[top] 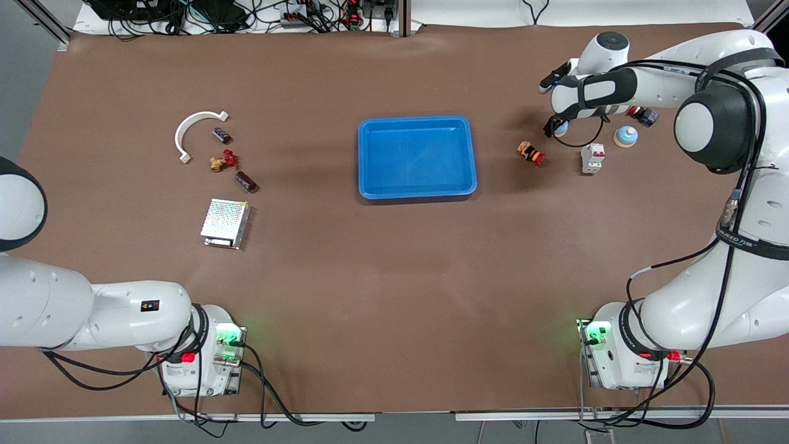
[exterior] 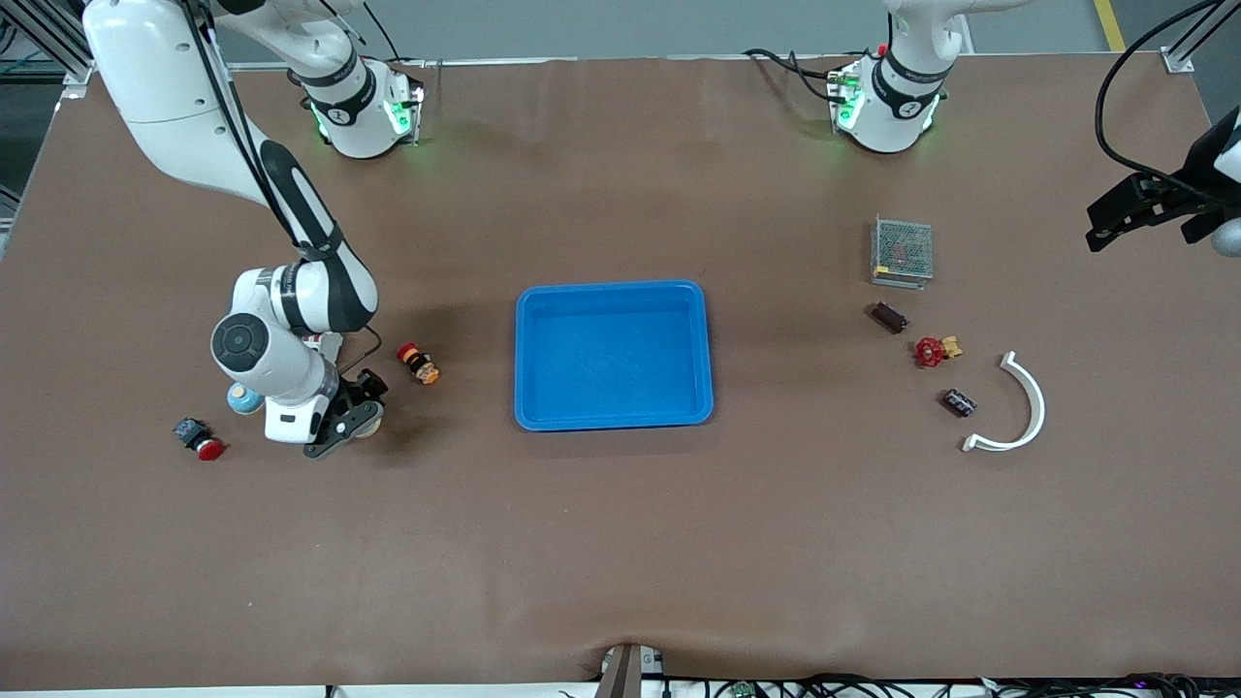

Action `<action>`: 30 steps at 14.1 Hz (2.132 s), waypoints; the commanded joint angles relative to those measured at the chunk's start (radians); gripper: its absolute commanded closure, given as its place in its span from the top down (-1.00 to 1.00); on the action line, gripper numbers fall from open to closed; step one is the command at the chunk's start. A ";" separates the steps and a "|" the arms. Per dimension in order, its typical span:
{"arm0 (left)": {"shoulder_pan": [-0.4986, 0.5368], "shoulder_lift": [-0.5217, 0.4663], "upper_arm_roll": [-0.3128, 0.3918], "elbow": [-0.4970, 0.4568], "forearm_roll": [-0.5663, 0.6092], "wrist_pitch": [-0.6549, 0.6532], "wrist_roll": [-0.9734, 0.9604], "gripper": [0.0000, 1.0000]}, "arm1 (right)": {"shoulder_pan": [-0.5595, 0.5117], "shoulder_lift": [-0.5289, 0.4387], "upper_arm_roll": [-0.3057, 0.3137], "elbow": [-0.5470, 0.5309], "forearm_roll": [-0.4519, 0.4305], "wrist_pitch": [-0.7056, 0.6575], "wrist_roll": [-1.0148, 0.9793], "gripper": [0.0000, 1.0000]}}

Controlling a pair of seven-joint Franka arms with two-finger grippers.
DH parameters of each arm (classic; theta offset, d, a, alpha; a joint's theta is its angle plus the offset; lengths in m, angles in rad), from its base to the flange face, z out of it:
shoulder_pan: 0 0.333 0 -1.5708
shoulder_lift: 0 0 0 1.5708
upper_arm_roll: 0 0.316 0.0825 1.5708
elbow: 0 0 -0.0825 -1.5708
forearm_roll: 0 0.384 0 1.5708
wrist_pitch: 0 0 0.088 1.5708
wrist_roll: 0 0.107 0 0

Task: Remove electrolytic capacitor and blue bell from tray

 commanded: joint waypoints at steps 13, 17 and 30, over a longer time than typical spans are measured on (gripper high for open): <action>0.008 -0.011 -0.072 0.006 -0.042 -0.030 0.017 1.00 | 0.063 -0.270 0.018 0.199 -0.005 -0.626 0.401 1.00; 0.012 -0.011 -0.071 0.006 -0.067 -0.031 0.017 1.00 | 0.065 -0.404 0.020 0.200 -0.006 -0.764 0.472 1.00; 0.006 -0.011 -0.085 0.008 -0.055 -0.051 0.015 1.00 | -0.102 -0.607 0.003 0.314 -0.014 -1.014 0.523 1.00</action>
